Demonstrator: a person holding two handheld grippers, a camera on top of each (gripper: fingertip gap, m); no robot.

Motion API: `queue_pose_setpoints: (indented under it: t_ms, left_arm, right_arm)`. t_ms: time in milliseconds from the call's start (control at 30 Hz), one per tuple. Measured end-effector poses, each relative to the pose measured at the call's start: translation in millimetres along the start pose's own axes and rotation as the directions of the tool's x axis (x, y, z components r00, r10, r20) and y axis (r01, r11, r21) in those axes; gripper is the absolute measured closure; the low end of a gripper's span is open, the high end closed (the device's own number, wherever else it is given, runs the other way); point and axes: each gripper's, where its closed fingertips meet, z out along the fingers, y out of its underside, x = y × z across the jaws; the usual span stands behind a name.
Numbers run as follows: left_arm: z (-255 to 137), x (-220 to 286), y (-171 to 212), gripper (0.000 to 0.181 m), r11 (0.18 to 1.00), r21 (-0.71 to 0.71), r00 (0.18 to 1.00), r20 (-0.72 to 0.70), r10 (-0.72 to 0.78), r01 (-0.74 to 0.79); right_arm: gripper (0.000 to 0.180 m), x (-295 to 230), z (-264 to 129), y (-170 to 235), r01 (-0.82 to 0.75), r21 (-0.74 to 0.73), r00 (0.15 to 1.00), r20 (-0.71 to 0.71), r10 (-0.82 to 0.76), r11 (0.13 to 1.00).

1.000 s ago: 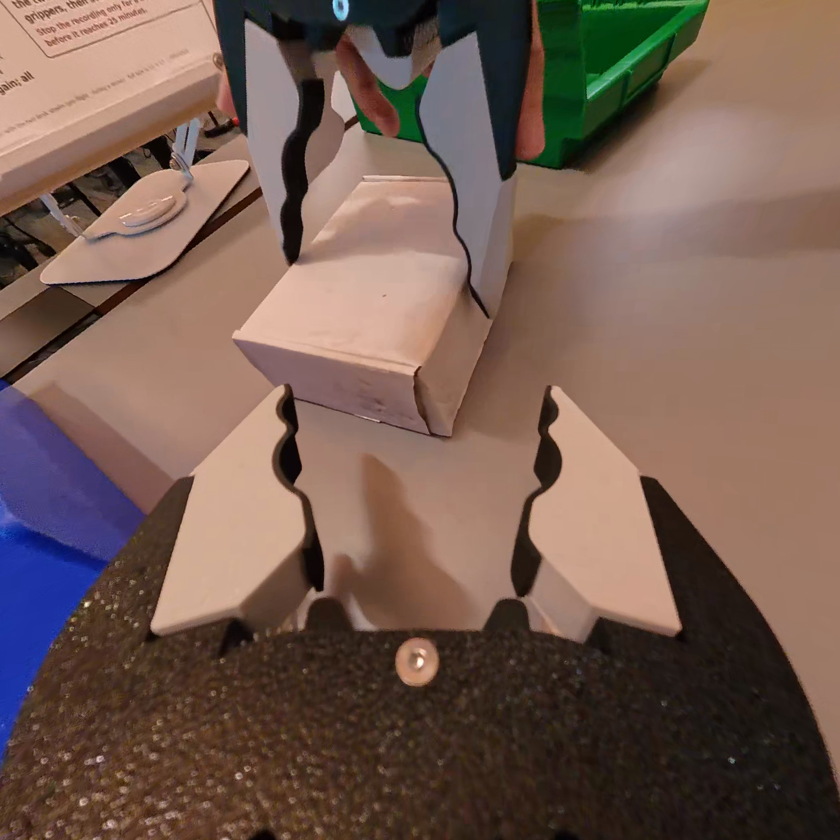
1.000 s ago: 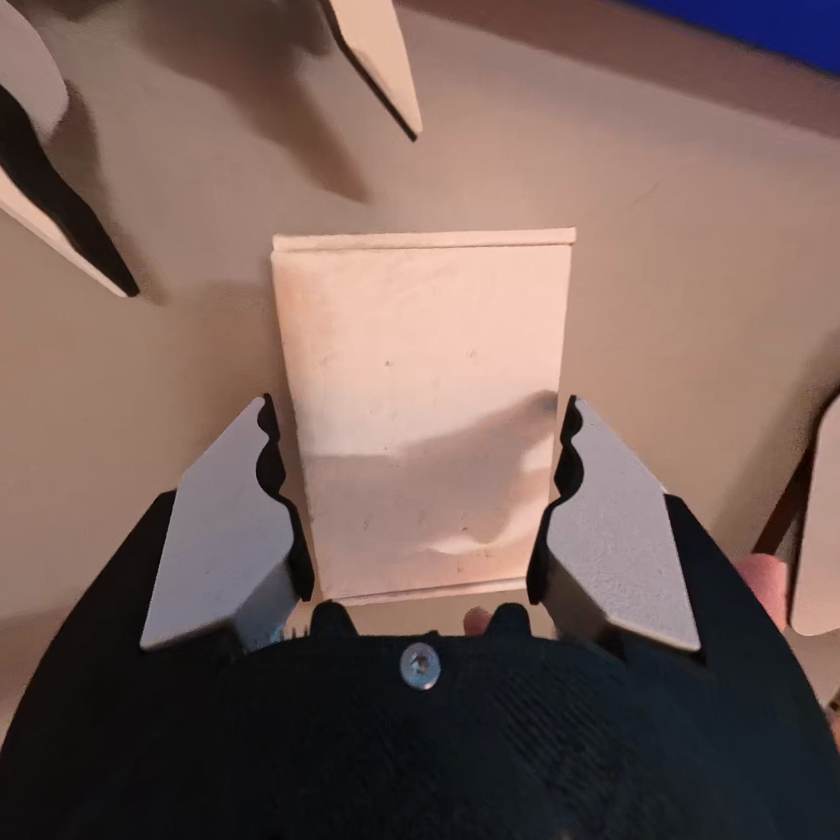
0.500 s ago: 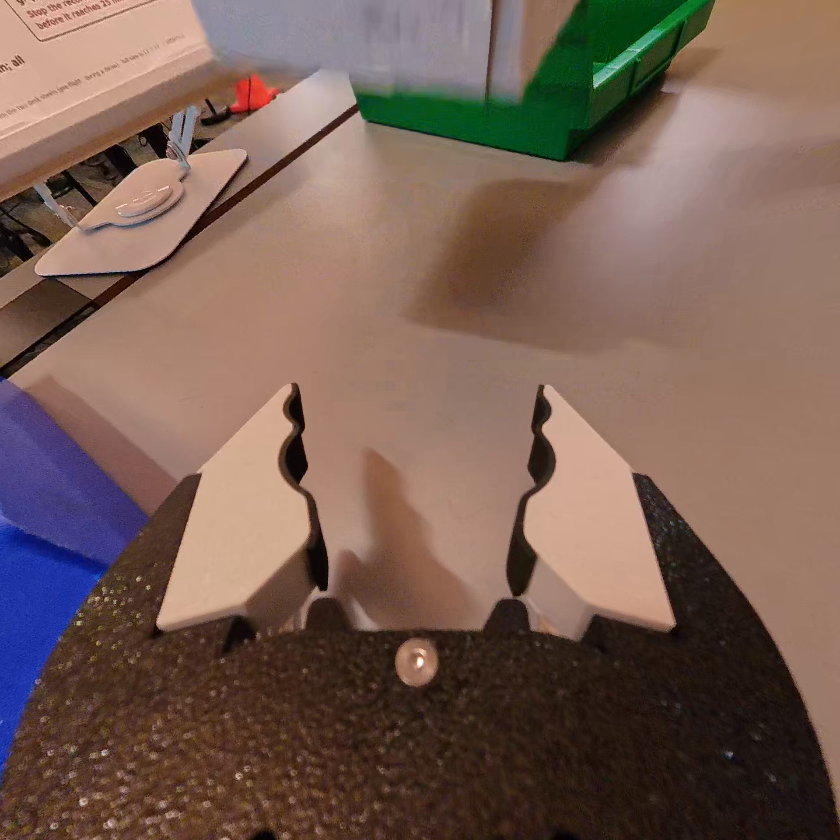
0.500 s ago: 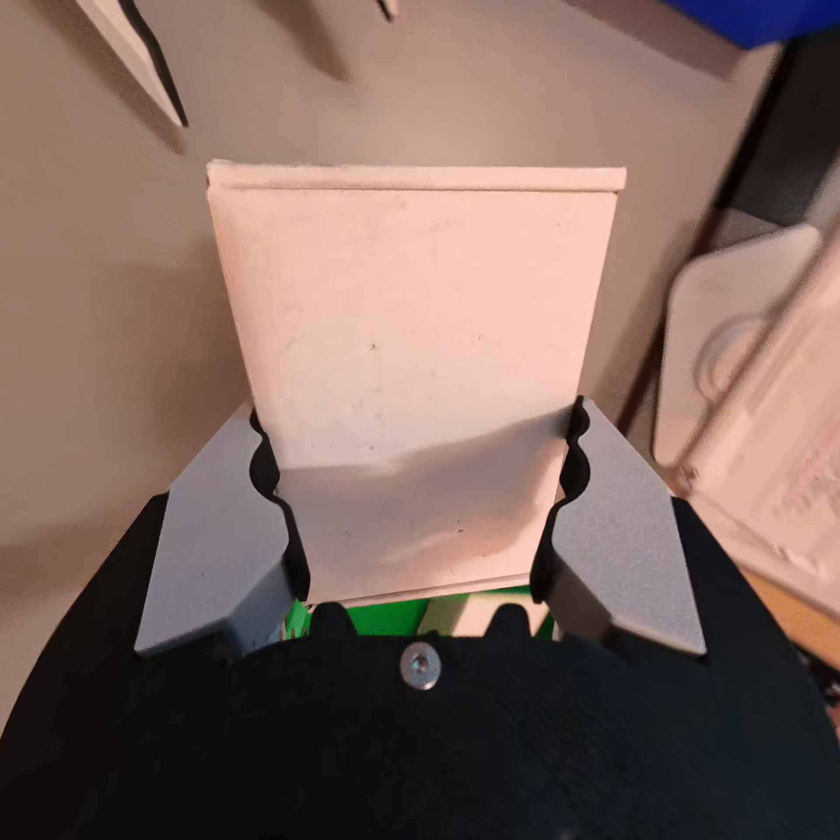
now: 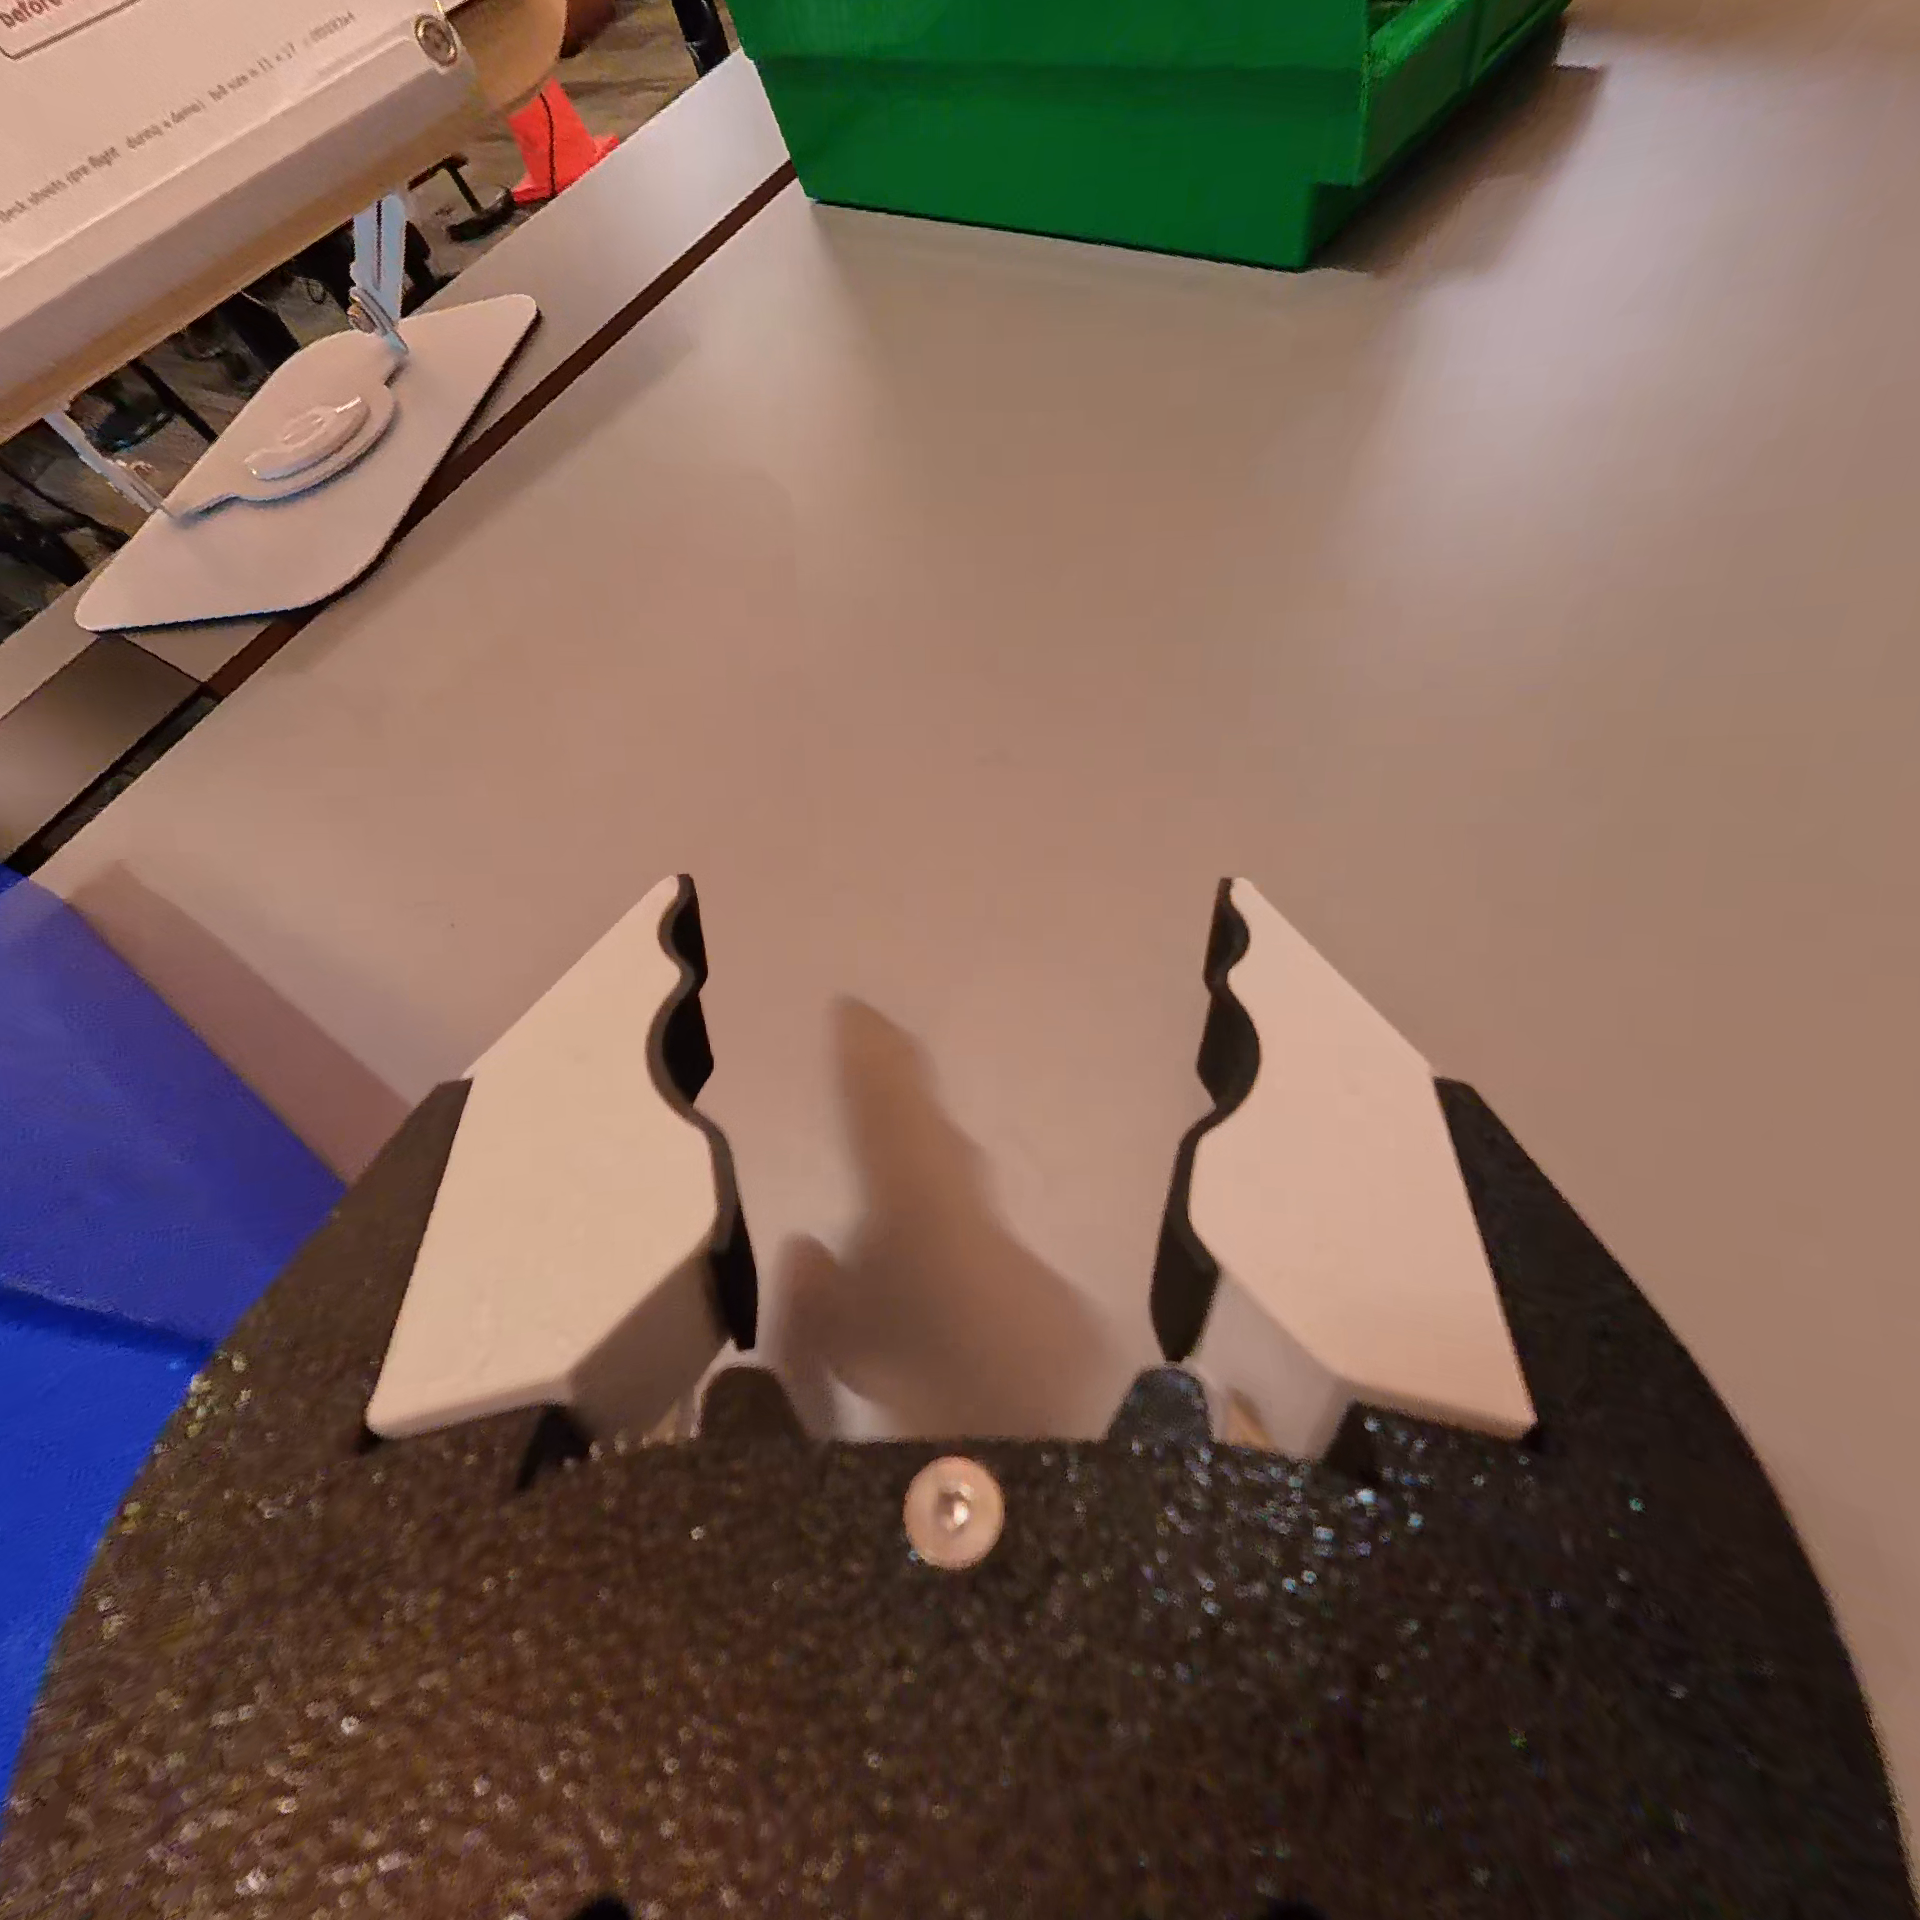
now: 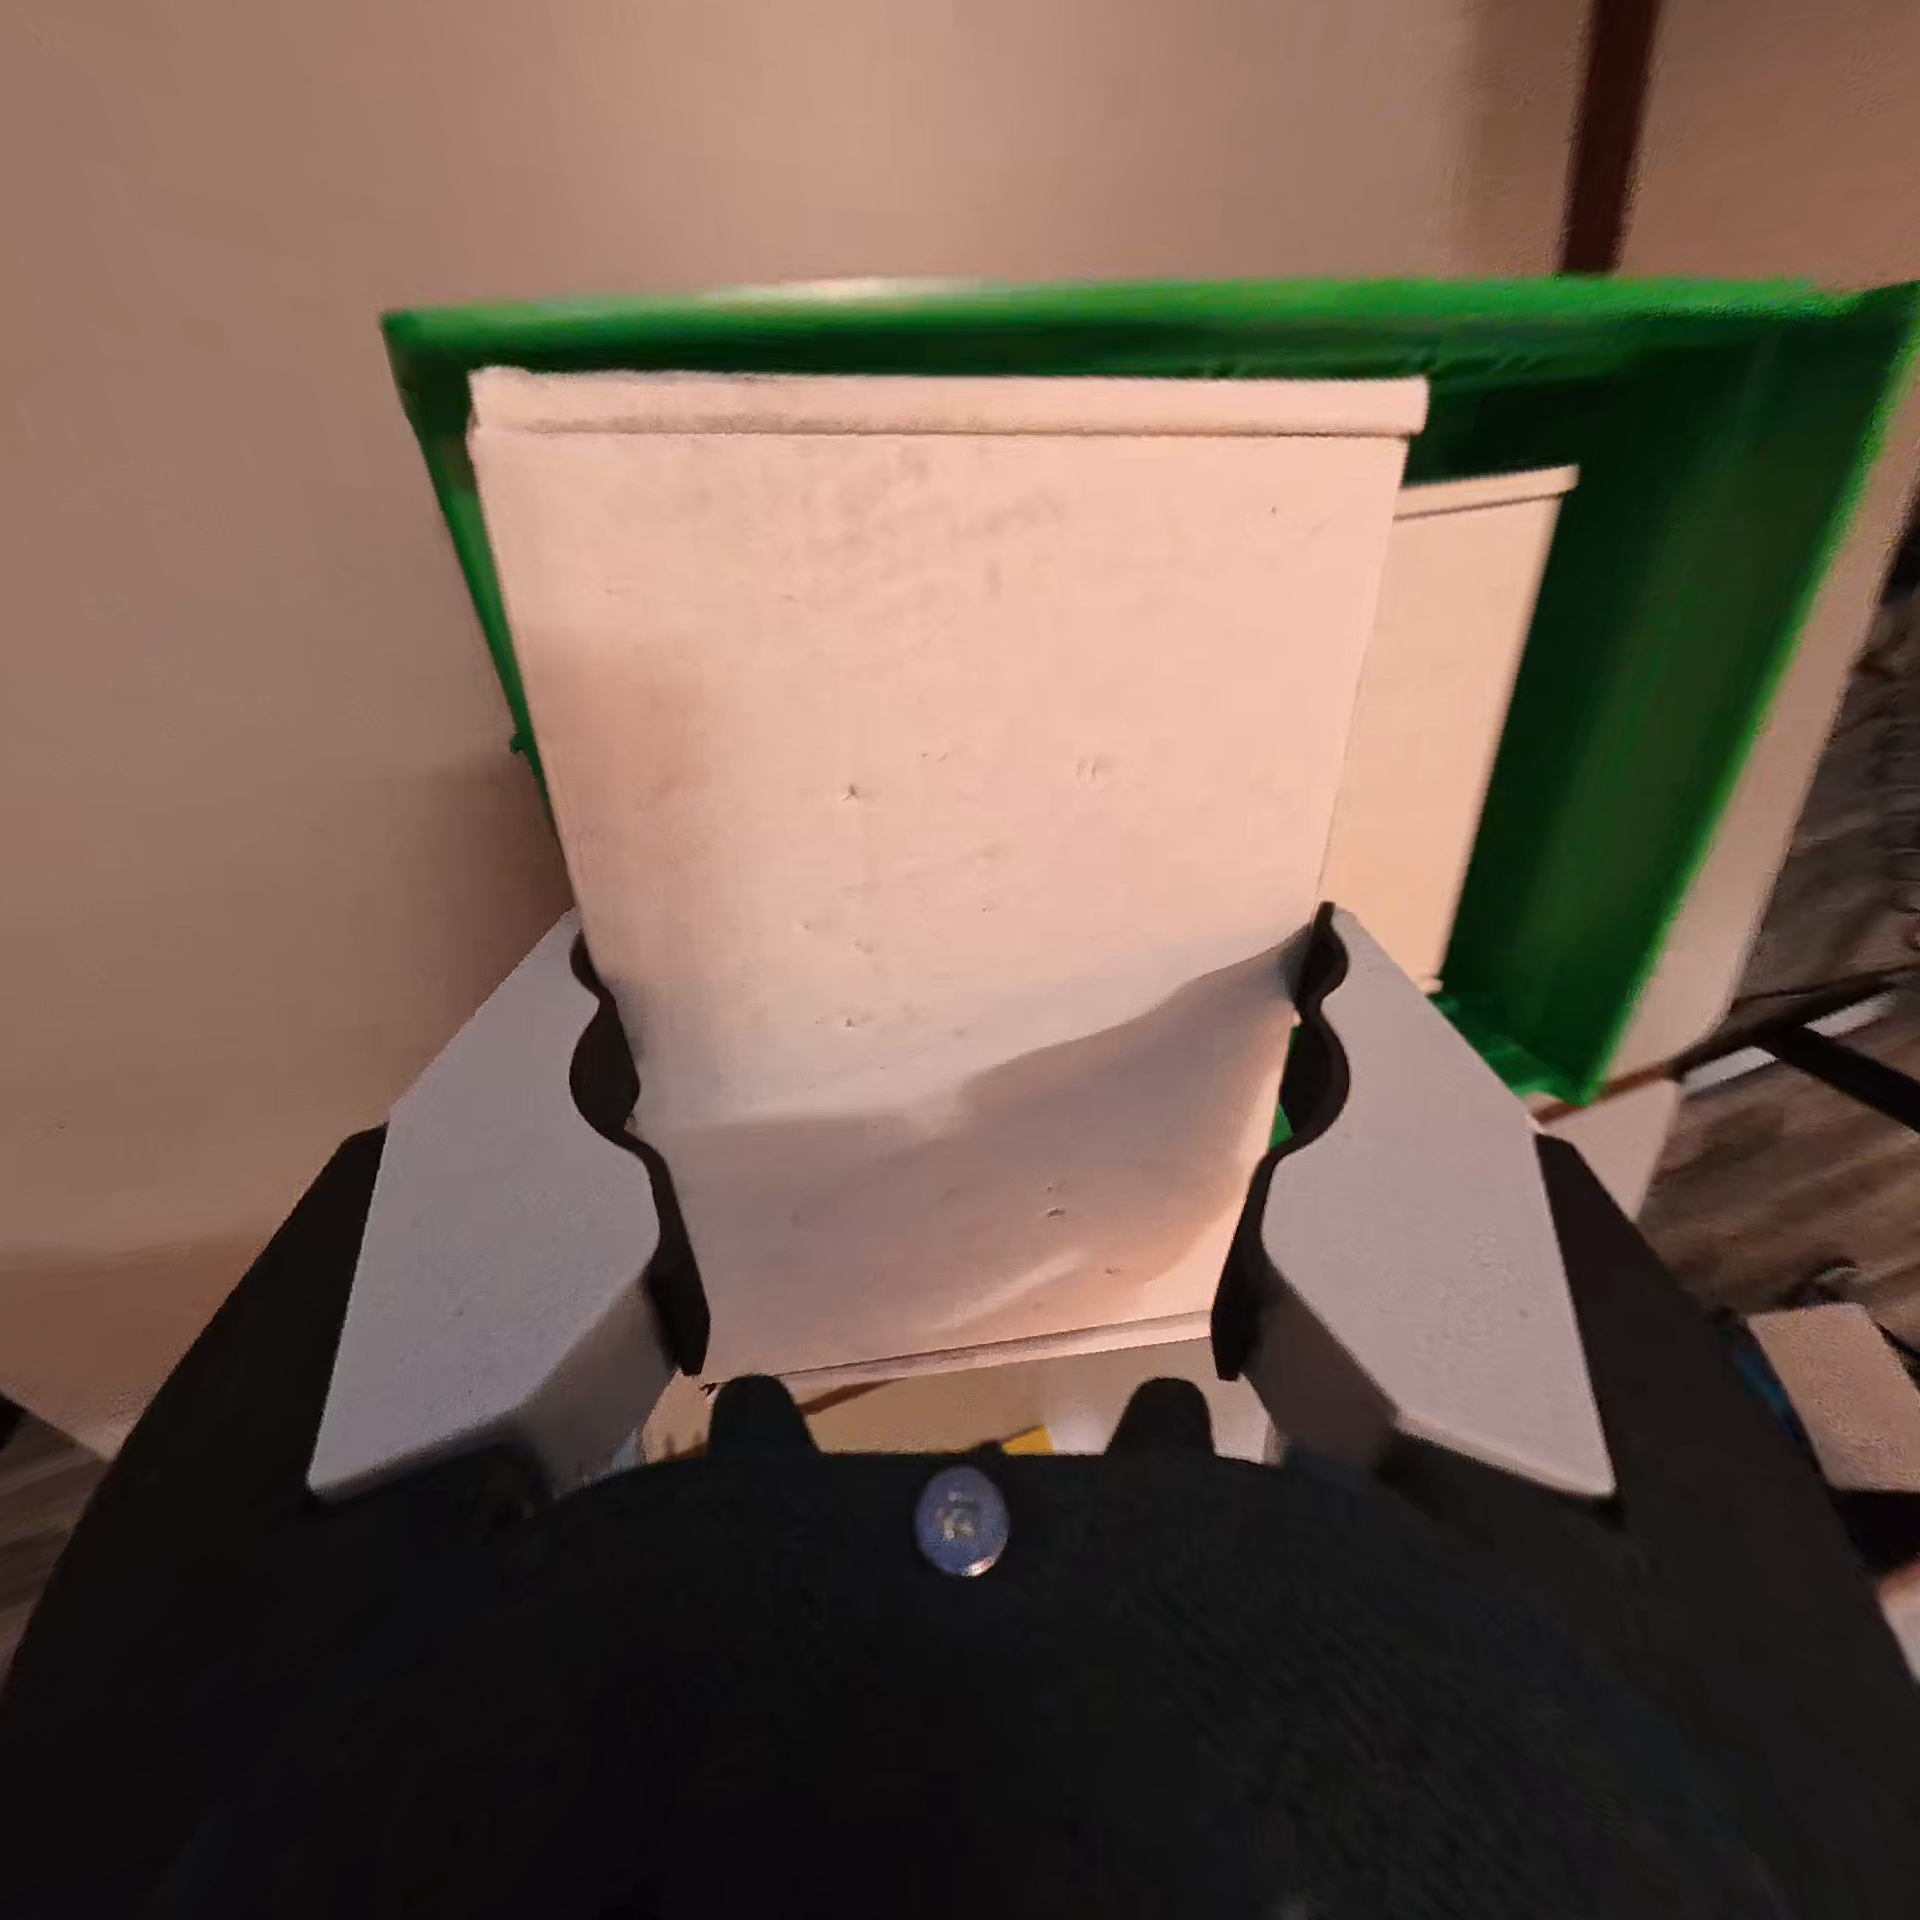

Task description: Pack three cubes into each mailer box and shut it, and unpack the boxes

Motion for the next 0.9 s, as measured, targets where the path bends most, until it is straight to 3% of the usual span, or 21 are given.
queue_pose_setpoints:
  t_ms: [200, 533, 733, 900]
  left_arm:
    - [1, 2, 1, 0.089, 0.999, -0.009, 0.999, 0.014, 0.039, -0.039]
    - [6, 6, 8, 0.089, 0.996, -0.063, 0.998, 0.002, 0.071, -0.07]
    - [10, 9, 13, 0.088, 0.987, -0.108, 0.992, 0.008, 0.123, -0.122]
    - [8, 8, 10, 0.088, 0.988, -0.086, 0.991, 0.024, 0.133, -0.13]
  right_arm:
    - [0.052, -7, 51, 11, -0.01, 0.008, 0.997, 0.075, 0.009, 1.0]
    - [0.052, -16, 91, 28, 0.057, -0.087, 0.996, 0.08, -0.05, 0.995]
    - [0.052, -12, 85, 20, -0.026, -0.008, 0.998, 0.05, 0.026, 1.0]
    - [0.064, -4, 41, 19, -0.136, 0.138, 0.978, -0.139, 0.156, 0.981]
